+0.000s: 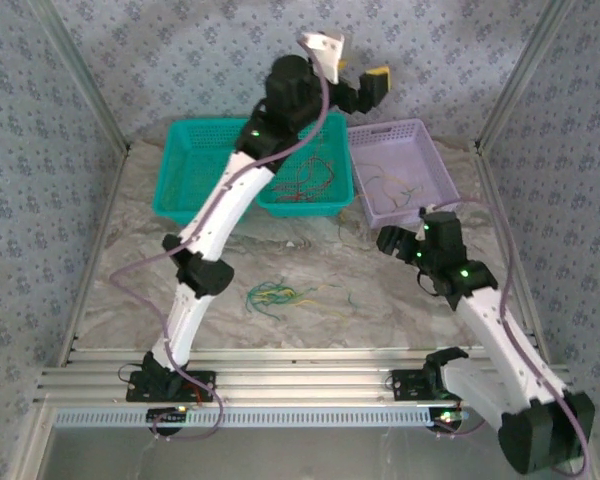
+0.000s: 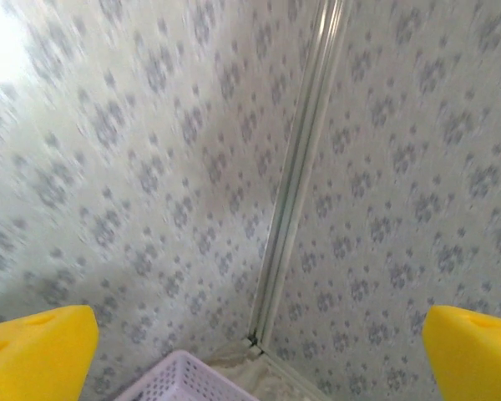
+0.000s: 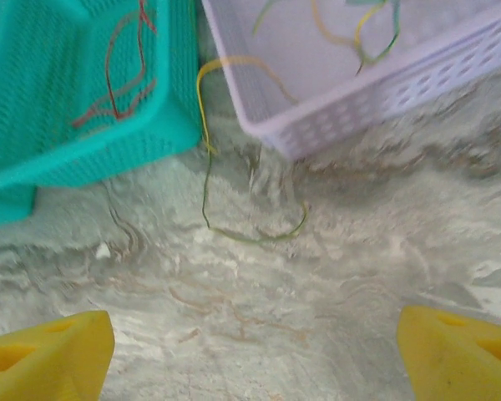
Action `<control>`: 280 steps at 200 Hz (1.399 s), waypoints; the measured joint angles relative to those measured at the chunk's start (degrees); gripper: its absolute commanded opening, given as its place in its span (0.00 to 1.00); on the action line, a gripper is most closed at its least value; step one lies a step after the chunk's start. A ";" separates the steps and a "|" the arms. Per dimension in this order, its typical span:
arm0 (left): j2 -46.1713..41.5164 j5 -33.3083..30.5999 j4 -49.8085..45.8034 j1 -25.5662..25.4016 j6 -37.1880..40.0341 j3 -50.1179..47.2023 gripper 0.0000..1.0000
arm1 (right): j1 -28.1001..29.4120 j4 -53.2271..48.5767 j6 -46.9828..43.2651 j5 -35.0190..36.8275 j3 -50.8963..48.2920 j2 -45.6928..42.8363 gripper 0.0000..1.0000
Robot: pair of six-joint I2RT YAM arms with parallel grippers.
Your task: Untangle the cables
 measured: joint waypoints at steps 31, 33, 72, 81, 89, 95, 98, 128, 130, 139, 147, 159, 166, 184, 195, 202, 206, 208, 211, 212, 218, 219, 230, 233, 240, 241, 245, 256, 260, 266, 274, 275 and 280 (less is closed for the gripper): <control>-9.40 -2.95 -7.45 -0.20 0.90 -5.16 1.00 | 7.17 2.21 -1.97 2.21 1.53 10.45 0.89; -10.19 -3.26 -7.85 -0.20 0.90 -6.34 1.00 | 7.50 2.25 -2.05 2.38 1.75 10.93 0.89; -25.11 -9.31 -9.60 0.26 0.15 -36.33 1.00 | 13.92 4.59 -5.51 7.72 7.82 23.71 0.86; -27.74 -10.54 -9.81 0.55 -0.26 -42.60 1.00 | 14.60 4.96 -6.27 8.68 9.03 26.05 0.85; -30.12 -11.32 -9.88 1.03 -0.79 -48.06 1.00 | 14.95 5.22 -6.78 9.57 10.25 28.24 0.85; -31.91 -11.76 -9.86 1.49 -1.20 -52.00 1.00 | 15.04 5.31 -7.15 10.05 11.06 29.66 0.84; -32.85 -11.91 -9.97 1.75 -1.38 -53.81 1.00 | 15.08 5.42 -7.43 10.25 11.45 30.36 0.83; -42.45 -13.57 -10.01 4.90 -2.36 -68.83 1.00 | 15.15 5.75 -9.57 12.28 15.50 36.35 0.75; -43.30 -13.73 -10.03 5.07 -2.36 -69.64 1.00 | 15.15 5.77 -9.79 12.44 15.76 36.76 0.74; -46.82 -14.40 -9.44 5.73 -2.36 -73.40 1.00 | 15.21 5.95 -10.36 13.00 16.68 38.21 0.71; -49.90 -15.06 -9.18 6.01 -2.36 -76.11 1.00 | 15.23 6.08 -10.71 13.46 17.25 39.32 0.69; -54.64 -15.69 -8.94 6.27 -2.38 -79.52 1.00 | 15.26 6.10 -11.34 13.84 17.86 41.05 0.67; -57.07 -16.13 -8.59 6.36 -2.40 -81.00 1.00 | 15.28 6.08 -11.54 14.14 18.10 41.97 0.67; -61.86 -17.38 -7.78 6.78 -2.36 -83.78 1.00 | 15.47 5.97 -12.15 15.15 18.71 44.06 0.65; -64.19 -18.29 -7.23 7.19 -2.34 -85.68 1.00 | 15.52 5.77 -12.44 15.82 19.32 45.38 0.65; -65.37 -18.93 -6.95 7.50 -2.32 -86.88 1.00 | 15.52 5.62 -12.61 16.24 19.65 46.05 0.65; -65.88 -19.30 -6.88 7.52 -2.27 -87.45 1.00 | 15.52 5.57 -12.66 16.39 19.78 46.38 0.65; -66.10 -19.54 -6.82 7.56 -2.25 -87.78 1.00 | 15.52 5.57 -12.68 16.50 19.87 46.53 0.64; -66.40 -19.74 -6.78 7.65 -2.21 -88.17 1.00 | 15.52 5.57 -12.72 16.61 19.98 46.80 0.64; -66.45 -19.78 -6.75 7.69 -2.21 -88.28 1.00 | 15.52 5.57 -12.74 16.61 20.00 46.86 0.64; -66.88 -20.17 -6.62 7.85 -2.12 -89.00 1.00 | 15.52 5.57 -12.85 16.74 20.22 47.34 0.62; -66.97 -20.33 -6.60 7.85 -2.10 -89.18 1.00 | 15.52 5.57 -12.85 16.76 20.26 47.45 0.62; -67.30 -21.03 -6.54 7.89 -1.86 -90.07 1.00 | 15.52 5.53 -13.05 16.98 20.72 48.39 0.58; -67.34 -21.16 -6.45 7.89 -1.75 -90.27 1.00 | 15.52 5.53 -13.29 17.03 20.87 48.72 0.58; -67.41 -21.40 -6.36 7.91 -1.64 -90.62 1.00 | 15.52 5.40 -13.40 17.11 21.31 49.48 0.58; -67.41 -21.44 -6.34 7.93 -1.62 -90.66 1.00 | 15.52 5.38 -13.35 17.16 21.38 49.64 0.58; -67.43 -21.57 -6.19 7.98 -1.42 -90.82 1.00 | 15.54 5.38 -13.51 17.20 21.59 50.07 0.58; -67.63 -21.97 -5.57 8.02 -1.01 -91.36 1.00 | 15.61 5.31 -13.51 17.27 22.08 51.12 0.56; -67.73 -22.21 -5.33 8.11 -0.81 -91.60 1.00 | 15.63 5.33 -13.51 17.31 22.14 51.41 0.54; -67.98 -22.51 -5.03 8.11 -0.72 -91.95 1.00 | 15.63 5.27 -13.70 17.40 22.23 51.84 0.53; -68.41 -22.80 -4.70 8.11 -0.55 -92.48 1.00 | 15.74 5.20 -13.66 17.59 22.25 52.33 0.52; -68.46 -22.84 -4.70 8.11 -0.55 -92.52 1.00 | 15.74 5.20 -13.66 17.64 22.25 52.37 0.52; -68.76 -22.99 -4.50 8.11 -0.37 -92.89 1.00 | 15.74 5.16 -13.73 17.68 22.25 52.65 0.51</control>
